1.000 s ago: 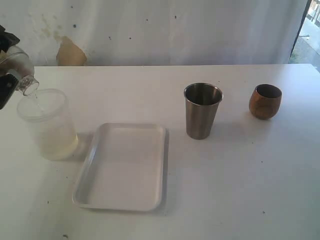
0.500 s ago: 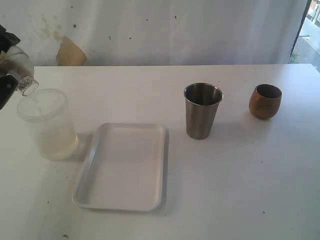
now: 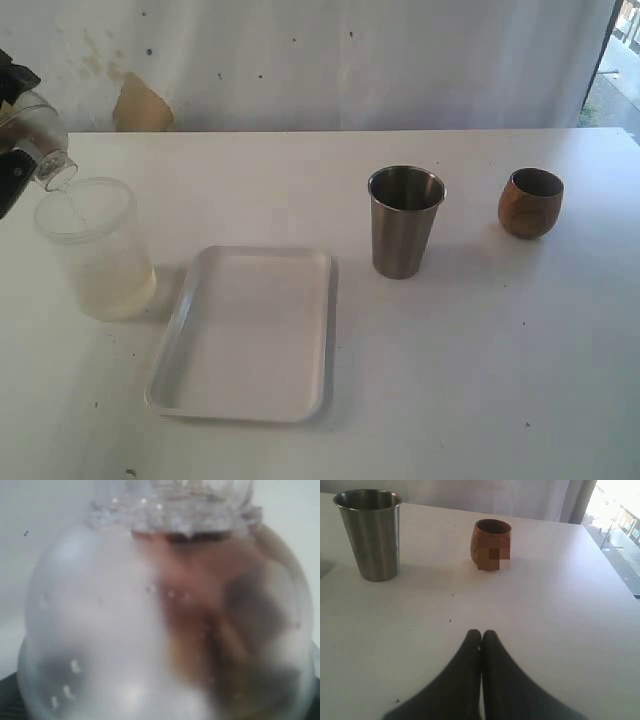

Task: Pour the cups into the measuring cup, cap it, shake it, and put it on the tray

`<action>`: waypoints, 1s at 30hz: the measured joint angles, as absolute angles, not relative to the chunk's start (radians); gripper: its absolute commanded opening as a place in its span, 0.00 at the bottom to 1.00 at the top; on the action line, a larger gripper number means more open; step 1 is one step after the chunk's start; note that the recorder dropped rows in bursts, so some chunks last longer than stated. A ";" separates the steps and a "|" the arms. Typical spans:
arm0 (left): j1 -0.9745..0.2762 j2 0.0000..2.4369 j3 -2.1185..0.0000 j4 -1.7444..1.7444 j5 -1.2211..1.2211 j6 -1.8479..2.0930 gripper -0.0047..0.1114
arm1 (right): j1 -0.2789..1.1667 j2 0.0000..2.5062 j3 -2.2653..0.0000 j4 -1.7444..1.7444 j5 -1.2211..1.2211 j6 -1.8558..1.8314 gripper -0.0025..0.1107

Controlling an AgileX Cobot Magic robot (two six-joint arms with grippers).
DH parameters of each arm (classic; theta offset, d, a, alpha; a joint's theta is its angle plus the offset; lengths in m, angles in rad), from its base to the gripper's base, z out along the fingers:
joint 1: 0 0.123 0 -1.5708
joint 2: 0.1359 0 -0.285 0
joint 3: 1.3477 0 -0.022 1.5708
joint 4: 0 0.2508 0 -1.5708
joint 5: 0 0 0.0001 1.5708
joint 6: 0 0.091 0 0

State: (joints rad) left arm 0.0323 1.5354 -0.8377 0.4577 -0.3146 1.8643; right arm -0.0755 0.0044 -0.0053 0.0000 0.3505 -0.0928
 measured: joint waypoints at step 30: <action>0.032 1.535 -0.843 0.458 -0.389 1.864 0.04 | -0.075 0.004 -0.005 0.000 0.351 -0.093 0.02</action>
